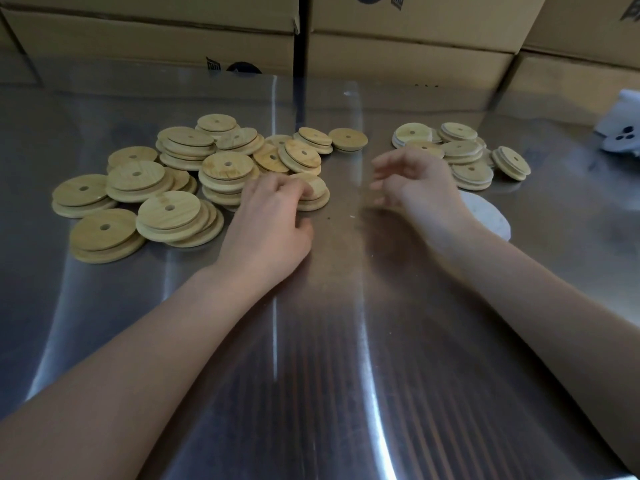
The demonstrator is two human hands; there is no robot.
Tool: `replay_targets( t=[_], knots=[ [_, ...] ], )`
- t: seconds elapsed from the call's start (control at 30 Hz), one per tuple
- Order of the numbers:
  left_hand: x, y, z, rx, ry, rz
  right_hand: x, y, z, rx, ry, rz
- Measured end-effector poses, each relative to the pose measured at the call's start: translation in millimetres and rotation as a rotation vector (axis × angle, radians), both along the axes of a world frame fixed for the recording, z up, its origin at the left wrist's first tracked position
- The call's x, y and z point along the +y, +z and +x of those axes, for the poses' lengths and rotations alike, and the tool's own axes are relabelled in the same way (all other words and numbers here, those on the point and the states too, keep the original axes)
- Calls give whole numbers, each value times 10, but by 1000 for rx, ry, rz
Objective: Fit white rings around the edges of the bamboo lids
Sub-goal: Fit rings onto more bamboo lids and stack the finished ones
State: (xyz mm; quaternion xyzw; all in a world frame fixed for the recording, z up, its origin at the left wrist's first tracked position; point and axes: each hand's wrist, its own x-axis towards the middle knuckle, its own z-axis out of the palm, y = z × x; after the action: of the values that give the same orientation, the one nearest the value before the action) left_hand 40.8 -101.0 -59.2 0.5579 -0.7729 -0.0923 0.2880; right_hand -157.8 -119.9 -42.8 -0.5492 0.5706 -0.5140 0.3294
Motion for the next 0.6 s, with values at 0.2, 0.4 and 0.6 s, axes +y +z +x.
replay_targets(
  t=[0.2,0.4,0.6],
  knots=[
    [-16,-22,-26,-79,25,58,26,-97,133,267,202,14],
    [-38,-28,-29,-27,26,81,56,-138,208,384,339,34],
    [-39,-9,-35,90,-2,38,93,-109,210,344,354,4]
  ],
)
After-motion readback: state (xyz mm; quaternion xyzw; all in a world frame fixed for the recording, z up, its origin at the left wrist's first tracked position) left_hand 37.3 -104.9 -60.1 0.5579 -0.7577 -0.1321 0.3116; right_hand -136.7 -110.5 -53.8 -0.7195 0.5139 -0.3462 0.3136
